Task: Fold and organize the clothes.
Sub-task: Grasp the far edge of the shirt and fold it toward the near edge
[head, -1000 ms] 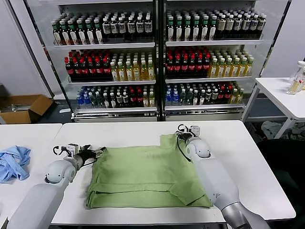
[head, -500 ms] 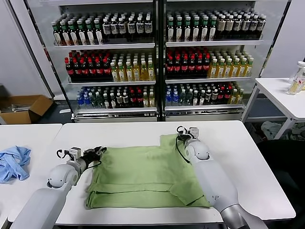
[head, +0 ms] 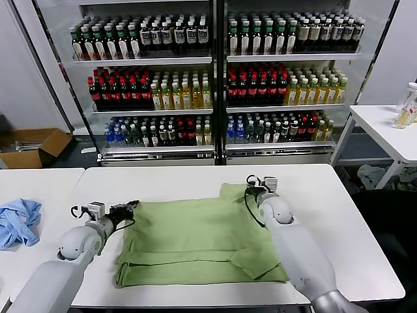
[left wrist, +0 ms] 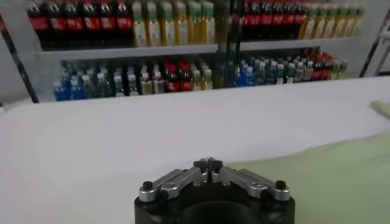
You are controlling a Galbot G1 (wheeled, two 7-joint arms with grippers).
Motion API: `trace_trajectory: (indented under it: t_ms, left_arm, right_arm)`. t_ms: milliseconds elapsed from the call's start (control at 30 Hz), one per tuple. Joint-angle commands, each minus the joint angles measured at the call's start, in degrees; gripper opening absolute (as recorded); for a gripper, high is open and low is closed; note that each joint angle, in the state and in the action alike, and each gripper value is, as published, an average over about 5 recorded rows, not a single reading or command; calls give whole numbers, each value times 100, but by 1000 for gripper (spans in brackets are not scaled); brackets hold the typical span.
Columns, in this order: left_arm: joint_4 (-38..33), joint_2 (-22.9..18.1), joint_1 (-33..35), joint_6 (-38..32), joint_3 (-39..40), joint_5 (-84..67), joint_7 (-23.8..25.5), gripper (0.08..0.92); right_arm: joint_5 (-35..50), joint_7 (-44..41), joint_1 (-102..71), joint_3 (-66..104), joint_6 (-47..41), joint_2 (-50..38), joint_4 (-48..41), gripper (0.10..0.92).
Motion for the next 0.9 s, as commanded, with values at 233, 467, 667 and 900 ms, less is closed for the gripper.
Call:
trace_trajectory:
  t_ms: [233,467,667,900]
  left_arm:
    - [-1936,395,1768,-178,-734,-591,-902,87]
    - [-2547,332,2822,-188,-1066,-512,-956,87]
    - [-2572,248,3091,-200,-1101,-353,-942,87]
    - [-2682,274,3290,351,-1328,-290,-831,87]
  right_arm:
    - [765,373,-2113,520,-281,-1224,3471,121]
    - [739,495,-3090,930,-284,-1518,4315,121]
    - [487,457,-3612,1057,-283,-1584,4491,121]
    - [219,446,-3967,1042,-280,-1509,4483,121]
